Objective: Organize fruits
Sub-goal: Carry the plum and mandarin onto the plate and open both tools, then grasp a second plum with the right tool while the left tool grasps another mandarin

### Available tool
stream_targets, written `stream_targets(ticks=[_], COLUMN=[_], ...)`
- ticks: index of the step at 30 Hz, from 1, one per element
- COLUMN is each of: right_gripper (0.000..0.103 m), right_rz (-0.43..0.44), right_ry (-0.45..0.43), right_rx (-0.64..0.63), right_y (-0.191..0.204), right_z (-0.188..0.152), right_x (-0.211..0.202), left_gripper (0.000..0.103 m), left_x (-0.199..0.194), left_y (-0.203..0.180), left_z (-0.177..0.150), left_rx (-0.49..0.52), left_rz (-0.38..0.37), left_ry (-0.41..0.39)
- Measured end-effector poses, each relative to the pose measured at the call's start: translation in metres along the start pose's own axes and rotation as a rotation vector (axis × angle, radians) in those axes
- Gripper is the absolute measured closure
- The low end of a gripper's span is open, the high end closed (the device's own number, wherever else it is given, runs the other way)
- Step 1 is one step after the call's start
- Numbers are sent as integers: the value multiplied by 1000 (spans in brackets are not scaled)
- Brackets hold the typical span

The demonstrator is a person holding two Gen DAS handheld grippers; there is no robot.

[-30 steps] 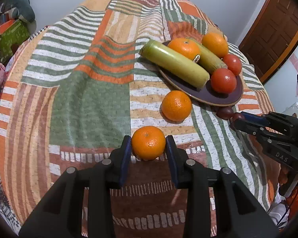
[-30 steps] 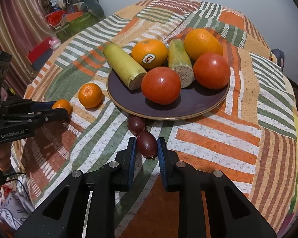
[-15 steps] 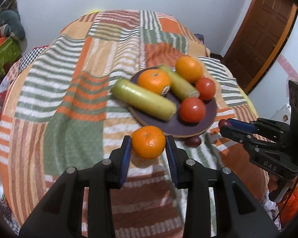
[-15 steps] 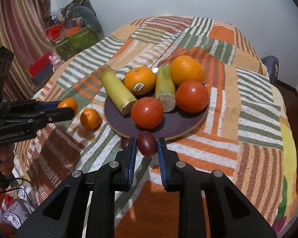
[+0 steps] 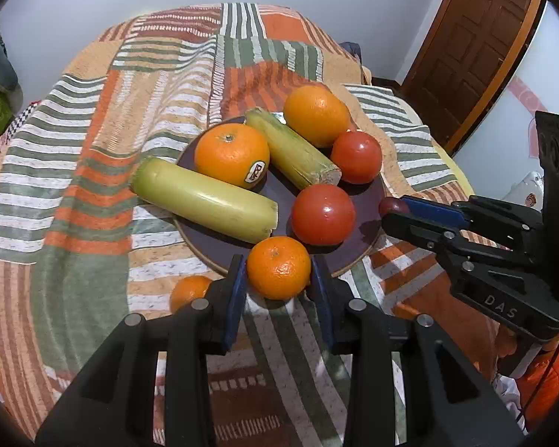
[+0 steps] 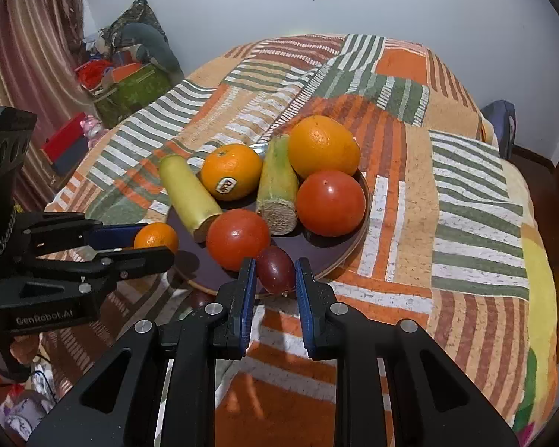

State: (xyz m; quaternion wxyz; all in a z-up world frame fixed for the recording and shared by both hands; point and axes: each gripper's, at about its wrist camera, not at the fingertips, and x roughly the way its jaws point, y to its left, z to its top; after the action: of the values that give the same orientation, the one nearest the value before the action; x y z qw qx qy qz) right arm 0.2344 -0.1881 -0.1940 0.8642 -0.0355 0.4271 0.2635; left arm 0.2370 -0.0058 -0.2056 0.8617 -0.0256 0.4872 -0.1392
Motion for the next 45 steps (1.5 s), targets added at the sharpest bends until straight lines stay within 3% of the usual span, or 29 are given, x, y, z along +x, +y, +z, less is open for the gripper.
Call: stream_targets(ticks=[16,19,21,22,34,38,45], right_gripper=[83,82,76,75,73,73,73], right_rz=[9,13,11,6,27,46,76], right_ry=[32,37,36,34,31,61,106], right_rx=[23,29,28,26,11,-8,-44], right_y=[-10,-10,-10,-9,5,16,34], right_z=[3,4,4,5,-1,-9,-17], right_x=[18,19,18,17,2,5,21], left_gripper=[68,63,50,48,48,48,48], left_x=[23,22,21,20,-20,-19,-9], left_y=[-2,0,2,3,20,39,50], left_z=[5,5,3,2,-13,-25,-36], left_rx=[5,-1,-5,-8,-21,-53,-74], left_rz=[-26,-25,-17,-10,9,51,52], left_ry=[30,34,30,25,-49,-20,30])
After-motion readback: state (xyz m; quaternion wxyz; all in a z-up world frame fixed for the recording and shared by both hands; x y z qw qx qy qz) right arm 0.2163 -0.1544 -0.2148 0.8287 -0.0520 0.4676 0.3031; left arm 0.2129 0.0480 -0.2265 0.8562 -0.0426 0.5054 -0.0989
